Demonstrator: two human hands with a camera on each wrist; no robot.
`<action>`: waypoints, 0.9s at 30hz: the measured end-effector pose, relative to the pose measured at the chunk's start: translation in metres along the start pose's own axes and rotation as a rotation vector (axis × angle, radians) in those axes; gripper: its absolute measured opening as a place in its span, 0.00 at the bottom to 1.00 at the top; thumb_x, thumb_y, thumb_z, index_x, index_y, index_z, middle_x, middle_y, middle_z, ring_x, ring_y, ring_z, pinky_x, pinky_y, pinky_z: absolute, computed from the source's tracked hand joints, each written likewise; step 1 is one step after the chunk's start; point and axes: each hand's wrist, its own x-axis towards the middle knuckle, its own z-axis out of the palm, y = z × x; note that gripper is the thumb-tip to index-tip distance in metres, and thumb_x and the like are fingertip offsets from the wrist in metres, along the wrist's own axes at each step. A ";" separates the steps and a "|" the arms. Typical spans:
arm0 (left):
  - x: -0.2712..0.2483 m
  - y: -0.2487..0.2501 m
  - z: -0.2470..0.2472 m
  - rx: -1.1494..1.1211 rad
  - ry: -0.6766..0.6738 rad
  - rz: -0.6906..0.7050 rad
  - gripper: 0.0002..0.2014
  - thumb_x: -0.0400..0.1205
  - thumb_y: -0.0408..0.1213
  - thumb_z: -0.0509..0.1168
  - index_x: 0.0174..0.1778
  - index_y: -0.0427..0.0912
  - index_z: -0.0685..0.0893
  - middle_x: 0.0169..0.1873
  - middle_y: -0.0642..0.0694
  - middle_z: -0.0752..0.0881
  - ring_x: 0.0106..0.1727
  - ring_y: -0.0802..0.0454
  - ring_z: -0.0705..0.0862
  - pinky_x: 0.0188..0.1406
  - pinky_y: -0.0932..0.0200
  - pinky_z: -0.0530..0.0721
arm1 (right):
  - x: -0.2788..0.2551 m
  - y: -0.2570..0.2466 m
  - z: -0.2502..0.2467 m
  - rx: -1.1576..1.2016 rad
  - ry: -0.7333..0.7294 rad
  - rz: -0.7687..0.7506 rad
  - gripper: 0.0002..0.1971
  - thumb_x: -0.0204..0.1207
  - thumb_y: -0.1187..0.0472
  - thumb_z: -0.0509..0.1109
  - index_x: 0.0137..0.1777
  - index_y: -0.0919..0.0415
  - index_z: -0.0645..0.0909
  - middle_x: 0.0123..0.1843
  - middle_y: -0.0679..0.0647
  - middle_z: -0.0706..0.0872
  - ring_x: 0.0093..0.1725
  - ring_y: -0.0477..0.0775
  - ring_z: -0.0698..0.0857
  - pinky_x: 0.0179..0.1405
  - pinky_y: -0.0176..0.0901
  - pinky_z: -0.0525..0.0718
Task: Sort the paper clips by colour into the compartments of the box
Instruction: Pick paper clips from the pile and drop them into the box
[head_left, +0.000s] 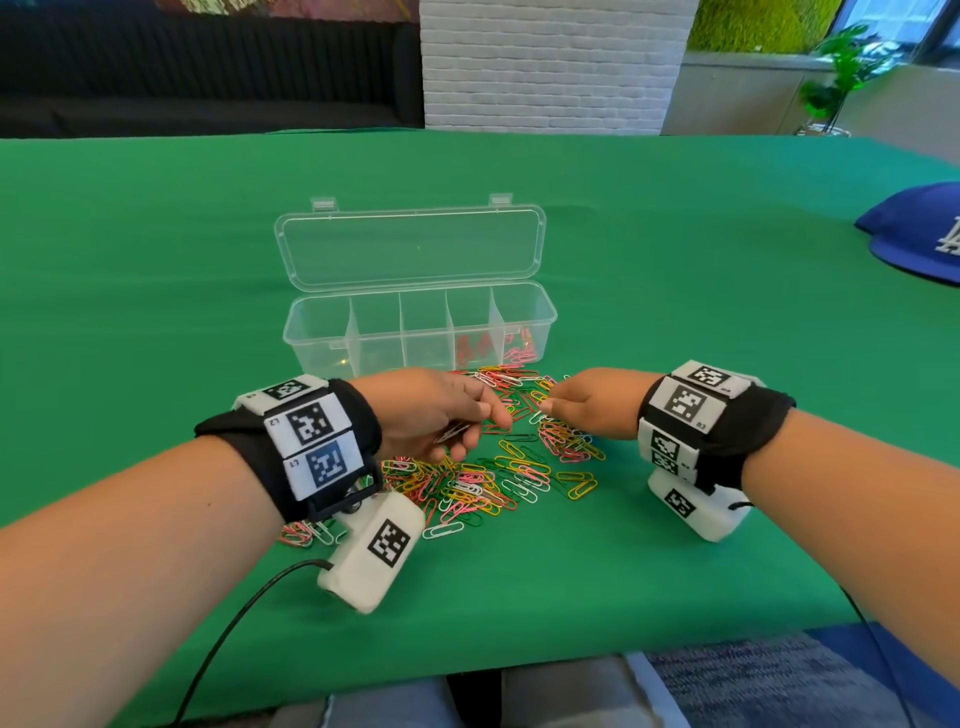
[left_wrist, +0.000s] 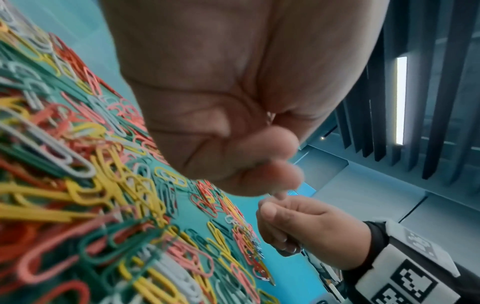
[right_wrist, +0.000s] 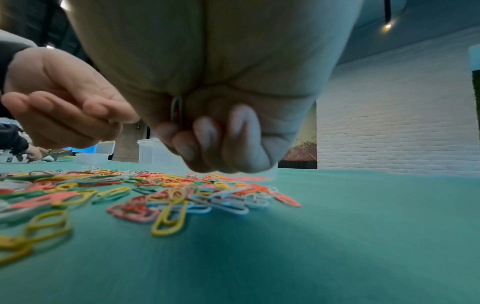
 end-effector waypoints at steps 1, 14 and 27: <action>0.001 0.000 0.001 0.007 0.005 -0.003 0.14 0.88 0.31 0.50 0.43 0.44 0.79 0.17 0.53 0.73 0.15 0.61 0.70 0.13 0.70 0.64 | 0.000 0.001 0.001 -0.009 -0.001 0.000 0.16 0.87 0.51 0.49 0.48 0.60 0.73 0.45 0.55 0.77 0.46 0.53 0.74 0.49 0.40 0.70; 0.009 0.015 0.033 0.859 -0.007 0.132 0.05 0.77 0.43 0.70 0.48 0.53 0.86 0.23 0.55 0.74 0.23 0.62 0.72 0.27 0.64 0.68 | -0.001 0.024 0.004 0.232 0.056 0.056 0.07 0.82 0.62 0.60 0.45 0.53 0.77 0.32 0.48 0.81 0.22 0.40 0.79 0.18 0.26 0.74; 0.019 0.013 0.039 1.018 -0.006 0.138 0.09 0.75 0.44 0.72 0.47 0.52 0.80 0.29 0.56 0.74 0.28 0.62 0.71 0.27 0.62 0.66 | -0.009 0.035 0.000 0.049 0.078 0.067 0.04 0.75 0.60 0.67 0.41 0.49 0.78 0.27 0.45 0.73 0.28 0.41 0.71 0.27 0.33 0.67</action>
